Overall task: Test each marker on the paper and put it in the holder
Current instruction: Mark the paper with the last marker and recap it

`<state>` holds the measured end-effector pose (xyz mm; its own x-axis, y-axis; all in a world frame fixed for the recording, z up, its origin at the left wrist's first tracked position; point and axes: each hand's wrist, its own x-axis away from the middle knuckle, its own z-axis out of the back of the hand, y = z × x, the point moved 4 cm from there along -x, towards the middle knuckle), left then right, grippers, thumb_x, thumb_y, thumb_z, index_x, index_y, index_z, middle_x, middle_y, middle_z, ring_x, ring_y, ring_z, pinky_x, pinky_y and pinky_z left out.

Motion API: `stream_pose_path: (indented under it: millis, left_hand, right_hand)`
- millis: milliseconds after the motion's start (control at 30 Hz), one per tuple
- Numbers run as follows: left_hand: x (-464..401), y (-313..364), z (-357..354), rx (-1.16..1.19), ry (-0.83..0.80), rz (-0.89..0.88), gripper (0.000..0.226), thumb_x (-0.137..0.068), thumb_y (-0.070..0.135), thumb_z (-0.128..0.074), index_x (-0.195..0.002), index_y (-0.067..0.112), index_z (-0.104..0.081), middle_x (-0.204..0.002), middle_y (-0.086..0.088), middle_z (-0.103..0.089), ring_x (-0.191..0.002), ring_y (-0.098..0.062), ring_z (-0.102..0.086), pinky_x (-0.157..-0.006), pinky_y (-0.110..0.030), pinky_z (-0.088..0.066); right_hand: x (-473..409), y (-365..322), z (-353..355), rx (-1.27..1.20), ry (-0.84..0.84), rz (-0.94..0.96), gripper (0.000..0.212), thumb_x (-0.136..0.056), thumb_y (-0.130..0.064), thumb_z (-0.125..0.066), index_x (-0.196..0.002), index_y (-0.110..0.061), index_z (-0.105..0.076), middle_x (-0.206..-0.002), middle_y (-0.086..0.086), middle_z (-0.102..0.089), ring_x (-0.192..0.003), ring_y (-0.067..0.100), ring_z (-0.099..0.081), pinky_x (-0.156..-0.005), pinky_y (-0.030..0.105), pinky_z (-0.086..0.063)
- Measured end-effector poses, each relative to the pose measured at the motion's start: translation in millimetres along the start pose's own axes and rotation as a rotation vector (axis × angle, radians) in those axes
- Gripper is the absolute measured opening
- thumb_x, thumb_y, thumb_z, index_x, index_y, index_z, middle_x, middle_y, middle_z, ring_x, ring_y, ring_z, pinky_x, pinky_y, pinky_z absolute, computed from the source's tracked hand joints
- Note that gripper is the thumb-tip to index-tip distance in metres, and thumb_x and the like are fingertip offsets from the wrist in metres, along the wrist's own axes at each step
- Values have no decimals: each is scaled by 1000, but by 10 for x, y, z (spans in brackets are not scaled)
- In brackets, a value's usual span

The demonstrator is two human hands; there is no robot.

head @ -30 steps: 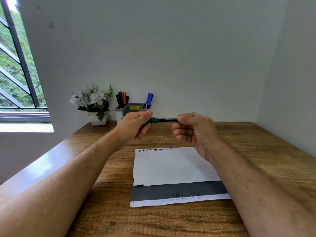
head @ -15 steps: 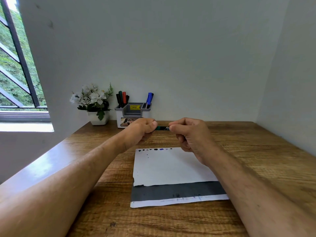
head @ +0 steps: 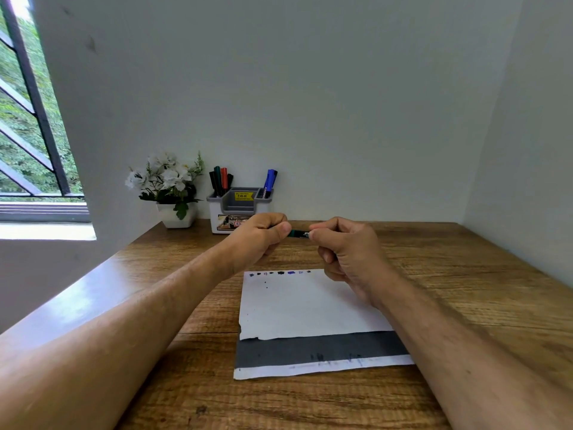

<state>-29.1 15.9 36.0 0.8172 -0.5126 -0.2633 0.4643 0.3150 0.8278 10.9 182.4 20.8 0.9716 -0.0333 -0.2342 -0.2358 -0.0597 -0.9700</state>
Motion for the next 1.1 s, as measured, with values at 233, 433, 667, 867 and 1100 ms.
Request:
stream_pose_path:
  millis: [233, 433, 667, 867, 1100]
  left_hand:
    - [-40, -49, 43, 93, 63, -7, 24, -105, 22, -44, -82, 17, -51, -59, 9, -42, -50, -7, -37, -48, -24, -31]
    - [-110, -85, 97, 684, 423, 24, 39, -84, 23, -73, -116, 10, -55, -75, -6, -70, -64, -15, -64, -54, -24, -53]
    - [-85, -135, 36, 776, 341, 121, 21, -92, 22, -64, -106, 7, -67, -97, -13, -77, -81, -15, -74, -62, -23, -60]
    - [-99, -69, 224, 665, 585, 22, 18, -106, 23, -41, -117, 13, -50, -103, -11, -75, -88, -23, -75, -65, -30, -62]
    - [-92, -159, 339, 469, 673, -6, 20, -104, 5, -39, -117, 20, -45, -108, -15, -67, -94, -17, -69, -65, -23, -60]
  right_hand:
    - [-20, -38, -14, 7, 10, -3, 4, -88, -13, -71, -85, -15, -73, -50, 1, -52, -35, 9, -33, -39, 17, -28]
    - [-59, -97, 6, -18, 108, 78, 7, -85, -17, -77, -91, -15, -79, -56, -3, -51, -39, 8, -36, -36, 18, -29]
    - [-44, -50, -13, 84, 135, 88, 7, -88, -19, -75, -95, -20, -78, -64, -4, -58, -41, 6, -41, -36, 17, -33]
    - [-81, -35, 73, 330, 270, 162, 16, -90, -37, -71, -97, -23, -73, -78, -7, -65, -58, 9, -54, -44, 17, -40]
    - [-61, 17, -19, 697, 148, 249, 19, -87, -45, -71, -82, -27, -74, -70, -14, -63, -62, -3, -57, -57, 15, -40]
